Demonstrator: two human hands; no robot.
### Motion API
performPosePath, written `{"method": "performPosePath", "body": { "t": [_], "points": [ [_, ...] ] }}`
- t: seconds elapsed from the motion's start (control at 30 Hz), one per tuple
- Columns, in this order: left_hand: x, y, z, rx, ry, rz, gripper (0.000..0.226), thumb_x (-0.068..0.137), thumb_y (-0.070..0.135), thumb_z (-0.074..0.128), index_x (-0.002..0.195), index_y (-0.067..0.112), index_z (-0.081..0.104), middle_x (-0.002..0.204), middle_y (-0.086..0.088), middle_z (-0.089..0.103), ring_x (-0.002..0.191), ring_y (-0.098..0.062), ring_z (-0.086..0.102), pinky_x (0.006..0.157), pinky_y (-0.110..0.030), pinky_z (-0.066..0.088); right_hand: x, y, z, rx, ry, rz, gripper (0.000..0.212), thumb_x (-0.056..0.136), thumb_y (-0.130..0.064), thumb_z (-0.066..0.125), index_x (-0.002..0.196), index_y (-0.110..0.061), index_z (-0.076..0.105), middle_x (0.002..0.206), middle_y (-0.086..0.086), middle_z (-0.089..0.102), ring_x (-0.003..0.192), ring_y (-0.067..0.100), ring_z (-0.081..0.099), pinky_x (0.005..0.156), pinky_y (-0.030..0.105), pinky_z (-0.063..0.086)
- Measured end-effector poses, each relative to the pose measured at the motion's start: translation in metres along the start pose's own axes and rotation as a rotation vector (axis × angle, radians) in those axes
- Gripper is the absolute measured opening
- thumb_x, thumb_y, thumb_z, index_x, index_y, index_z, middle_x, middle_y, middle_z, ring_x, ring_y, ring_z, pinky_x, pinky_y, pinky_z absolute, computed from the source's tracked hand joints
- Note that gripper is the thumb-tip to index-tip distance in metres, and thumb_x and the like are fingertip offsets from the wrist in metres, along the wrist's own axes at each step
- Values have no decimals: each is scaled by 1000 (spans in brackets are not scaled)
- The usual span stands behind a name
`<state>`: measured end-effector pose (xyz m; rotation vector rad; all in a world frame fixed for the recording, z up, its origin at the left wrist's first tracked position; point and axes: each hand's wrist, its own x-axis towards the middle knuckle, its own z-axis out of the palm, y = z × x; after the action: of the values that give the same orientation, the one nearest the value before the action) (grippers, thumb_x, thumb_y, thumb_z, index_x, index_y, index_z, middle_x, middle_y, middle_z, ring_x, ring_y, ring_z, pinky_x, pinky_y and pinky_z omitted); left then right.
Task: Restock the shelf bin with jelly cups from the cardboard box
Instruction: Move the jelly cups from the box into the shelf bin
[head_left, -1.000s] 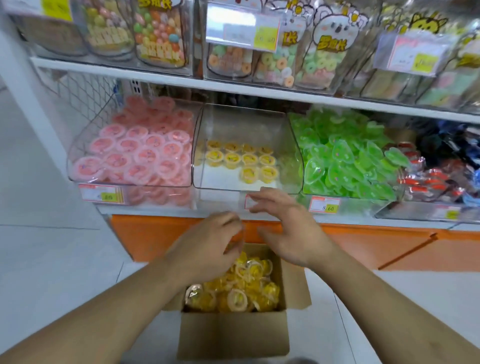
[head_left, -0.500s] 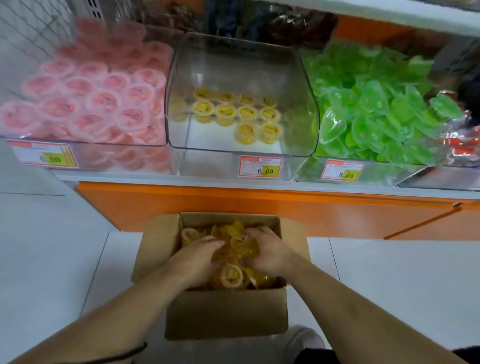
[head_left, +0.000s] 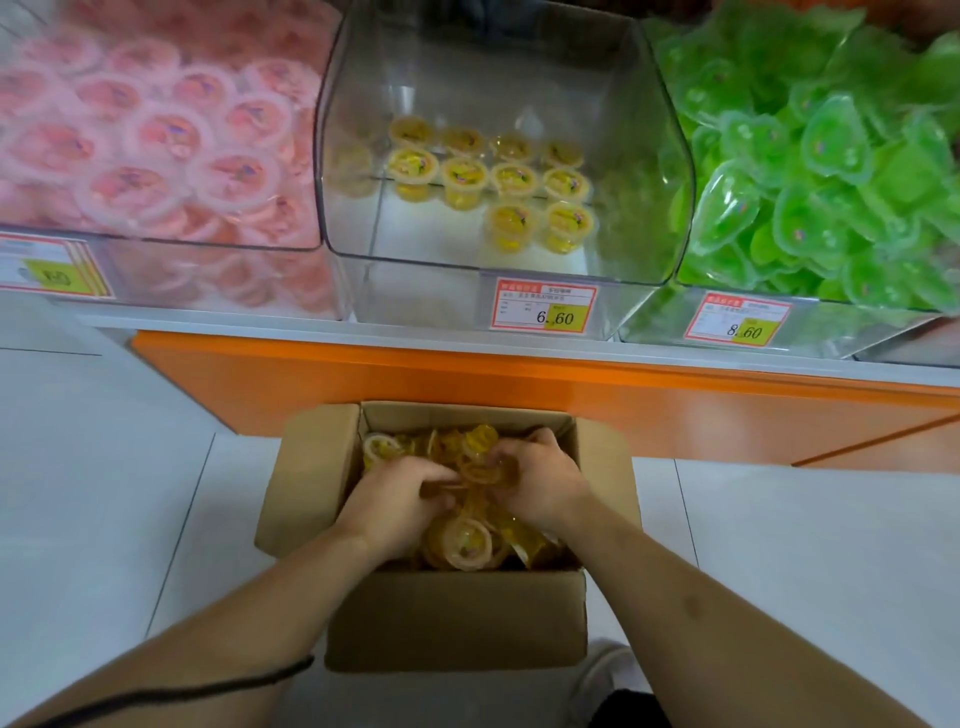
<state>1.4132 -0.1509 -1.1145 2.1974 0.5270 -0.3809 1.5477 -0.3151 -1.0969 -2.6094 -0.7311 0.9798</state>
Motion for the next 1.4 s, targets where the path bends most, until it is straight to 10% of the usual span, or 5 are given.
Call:
{"method": "performPosePath", "body": {
  "t": [0.77, 0.9, 1.03, 1.23, 1.4],
  "points": [
    [-31, 46, -54, -88, 198, 81, 27, 90, 41, 77, 116, 48, 73, 118, 37, 59, 113, 10, 54, 105, -23, 47, -37, -14, -47, 169, 175, -203, 15, 89, -37, 81, 83, -23, 84, 99, -11, 72, 83, -15, 56, 70, 4, 42],
    [-56, 76, -91, -32, 276, 170, 31, 74, 69, 68, 105, 68, 66, 117, 44, 60, 107, 10, 61, 94, -27, 56, -61, -33, -87, 179, 283, -308, 11, 79, -41, 89, 84, -33, 83, 99, -19, 69, 92, -2, 63, 87, 27, 54],
    [-92, 119, -127, -88, 373, 333, 28, 79, 43, 84, 101, 56, 75, 115, 35, 65, 107, 11, 62, 97, -24, 54, -108, -53, -138, 241, 401, -449, 9, 76, -22, 93, 77, -24, 84, 95, -14, 71, 91, -2, 64, 74, 9, 44],
    [-129, 166, -183, -145, 549, 542, 29, 82, 28, 85, 105, 45, 79, 115, 29, 68, 109, 4, 65, 95, -25, 56, -155, -85, -203, 380, 531, -582, 7, 78, -20, 92, 78, -20, 85, 95, -10, 73, 86, 8, 68, 74, 27, 51],
    [-87, 185, -212, -17, 655, 479, 27, 85, 20, 81, 107, 36, 79, 108, 21, 68, 97, 0, 67, 89, -29, 58, -125, -119, -237, 195, 669, -525, 10, 80, -31, 90, 80, -22, 85, 95, -10, 70, 90, 2, 65, 82, 13, 45]
  ]
}}
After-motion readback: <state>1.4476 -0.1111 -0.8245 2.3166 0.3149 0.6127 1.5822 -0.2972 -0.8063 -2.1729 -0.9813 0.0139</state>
